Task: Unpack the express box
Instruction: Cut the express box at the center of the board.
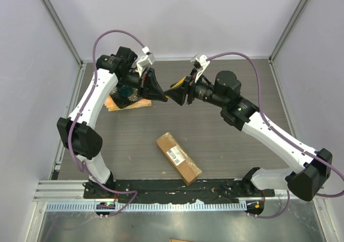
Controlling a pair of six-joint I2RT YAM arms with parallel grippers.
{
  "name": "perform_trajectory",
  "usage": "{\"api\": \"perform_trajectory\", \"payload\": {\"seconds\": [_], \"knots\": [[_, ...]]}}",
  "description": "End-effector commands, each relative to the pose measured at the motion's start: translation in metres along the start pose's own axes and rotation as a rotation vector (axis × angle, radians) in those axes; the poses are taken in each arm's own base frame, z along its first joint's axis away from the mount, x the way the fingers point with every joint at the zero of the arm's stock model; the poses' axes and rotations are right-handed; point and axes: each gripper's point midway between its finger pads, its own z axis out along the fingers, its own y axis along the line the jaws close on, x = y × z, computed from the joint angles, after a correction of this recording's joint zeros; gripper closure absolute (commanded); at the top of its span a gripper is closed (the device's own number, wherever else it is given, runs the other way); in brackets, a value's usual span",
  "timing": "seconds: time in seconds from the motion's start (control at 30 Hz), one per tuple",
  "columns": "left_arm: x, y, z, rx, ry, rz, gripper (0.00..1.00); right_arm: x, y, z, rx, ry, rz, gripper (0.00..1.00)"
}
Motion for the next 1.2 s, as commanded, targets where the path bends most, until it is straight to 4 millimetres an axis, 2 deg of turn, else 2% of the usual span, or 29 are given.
{"api": "perform_trajectory", "payload": {"seconds": [0.0, 0.13, 0.17, 0.2, 0.4, 0.47, 0.53, 0.63, 1.03, 1.07, 1.13, 1.17], "knots": [[-0.019, -0.061, -0.001, 0.096, -0.108, -0.261, 1.0, -0.026, 0.014, 0.002, -0.061, -0.092, -0.035, 0.66], [-0.018, -0.061, -0.001, 0.092, -0.103, -0.261, 1.0, -0.025, 0.014, 0.003, -0.07, -0.091, -0.035, 0.82], [-0.018, -0.061, -0.001, 0.092, -0.103, -0.261, 1.0, -0.023, 0.014, 0.004, -0.07, -0.086, -0.034, 0.93], [-0.017, -0.062, -0.001, 0.091, -0.1, -0.26, 1.0, -0.023, 0.013, 0.004, -0.07, -0.086, -0.034, 0.98], [-0.017, -0.062, -0.001, 0.084, -0.088, -0.267, 1.0, -0.012, 0.009, -0.001, -0.043, -0.041, -0.052, 0.99], [-0.017, -0.062, -0.001, 0.085, -0.089, -0.275, 1.0, -0.009, 0.007, -0.004, -0.034, -0.022, -0.066, 0.91], [-0.018, -0.062, -0.001, 0.085, -0.089, -0.275, 1.0, -0.005, 0.005, -0.007, -0.019, -0.001, -0.065, 0.73], [-0.019, -0.06, -0.002, 0.084, -0.09, -0.278, 1.0, -0.007, 0.006, -0.013, -0.009, -0.006, -0.065, 0.62], [-0.024, -0.059, -0.005, 0.081, -0.103, -0.291, 1.0, -0.013, 0.019, -0.035, -0.025, -0.034, -0.094, 0.59], [-0.026, -0.059, -0.006, 0.082, -0.11, -0.288, 1.0, -0.017, 0.02, -0.038, -0.025, -0.045, -0.101, 0.57], [-0.028, -0.057, -0.009, 0.075, -0.117, -0.293, 1.0, -0.016, 0.019, -0.041, -0.01, -0.036, -0.101, 0.43], [-0.028, -0.057, -0.009, 0.074, -0.121, -0.291, 1.0, -0.017, 0.02, -0.044, -0.007, -0.038, -0.103, 0.4]]}}
